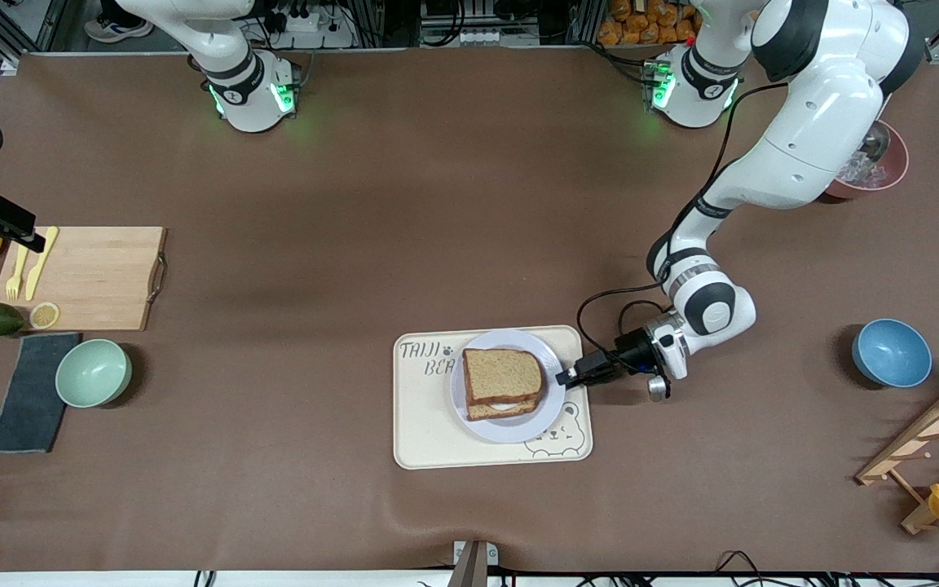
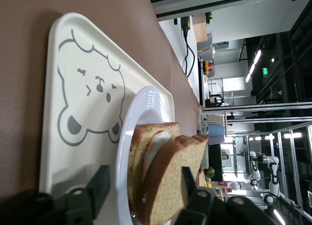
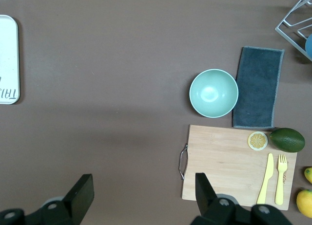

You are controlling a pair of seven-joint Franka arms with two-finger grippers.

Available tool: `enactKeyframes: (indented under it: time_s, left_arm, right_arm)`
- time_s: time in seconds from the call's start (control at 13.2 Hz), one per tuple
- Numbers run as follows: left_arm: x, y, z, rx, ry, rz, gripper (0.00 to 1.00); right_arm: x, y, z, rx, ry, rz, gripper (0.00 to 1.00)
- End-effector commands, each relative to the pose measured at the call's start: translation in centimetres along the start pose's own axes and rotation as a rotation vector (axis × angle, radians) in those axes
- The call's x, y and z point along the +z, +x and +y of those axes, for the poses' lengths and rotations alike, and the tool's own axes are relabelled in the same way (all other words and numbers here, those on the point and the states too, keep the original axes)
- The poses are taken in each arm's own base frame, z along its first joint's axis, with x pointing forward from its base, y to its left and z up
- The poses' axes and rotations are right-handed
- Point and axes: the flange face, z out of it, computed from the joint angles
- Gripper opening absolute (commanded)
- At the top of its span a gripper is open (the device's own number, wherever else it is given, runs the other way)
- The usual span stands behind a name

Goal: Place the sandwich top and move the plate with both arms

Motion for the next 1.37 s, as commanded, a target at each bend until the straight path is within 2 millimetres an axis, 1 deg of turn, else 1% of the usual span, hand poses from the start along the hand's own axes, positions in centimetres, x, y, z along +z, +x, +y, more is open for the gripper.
enactKeyframes:
  time_s: [0.0, 0.08, 0.15, 0.3, 0.46, 0.53, 0.61, 0.76, 0.83, 0.99, 1.06, 1.21, 1.29]
  left_arm:
    - [-0.8, 0.9, 1.5, -0.028, 0.036, -0.046, 1.00]
    - [-1.0, 1.4, 2.1, -0.035, 0.051, -0.067, 1.00]
    - [-1.8, 2.2, 2.3, -0.043, 0.066, -0.075, 1.00]
    - [-3.4, 3.7, 3.8, -0.042, 0.112, -0.110, 1.00]
    - [-4.2, 5.3, 6.3, -0.096, 0.165, -0.139, 1.00]
    - [-4.4, 6.0, 7.9, -0.117, 0.186, -0.146, 1.00]
    - [-4.7, 6.5, 9.0, -0.124, 0.220, -0.161, 1.00]
    - [-5.7, 7.3, 12.0, -0.106, 0.300, -0.182, 1.00]
    - [-6.4, 7.7, 13.4, -0.097, 0.352, -0.193, 1.00]
    - [-8.5, 8.8, 16.0, -0.043, 0.488, -0.213, 1.00]
    - [-9.5, 9.1, 16.8, 0.003, 0.555, -0.242, 1.00]
    - [-10.8, 9.9, 19.5, 0.100, 0.640, -0.292, 1.00]
    - [-12.5, 10.9, 20.6, 0.115, 0.675, -0.314, 1.00]
  right_arm:
    - [0.0, 0.0, 0.1, 0.001, 0.017, 0.010, 0.93]
    - [0.0, 0.0, 0.1, 0.003, 0.017, 0.010, 0.93]
    - [0.0, 0.0, 0.1, 0.003, 0.015, 0.010, 0.93]
    - [0.1, 0.0, 0.2, 0.005, 0.017, 0.009, 0.93]
    - [0.2, 0.0, 0.1, 0.003, 0.018, 0.007, 0.93]
    - [0.1, 0.0, 0.1, 0.001, 0.016, 0.008, 0.93]
    - [0.1, 0.1, -0.1, -0.002, 0.014, 0.009, 0.93]
    - [0.1, 0.0, 0.4, 0.004, 0.007, 0.012, 0.93]
    - [0.1, 0.1, 0.4, 0.004, 0.005, 0.014, 0.93]
    - [0.0, 0.0, 0.2, 0.011, 0.007, 0.014, 0.93]
    - [0.0, 0.0, 0.2, 0.011, 0.007, 0.014, 0.93]
    - [0.0, 0.1, 0.2, 0.011, 0.007, 0.014, 0.93]
    - [0.0, 0.0, 0.2, 0.015, 0.011, 0.013, 0.93]
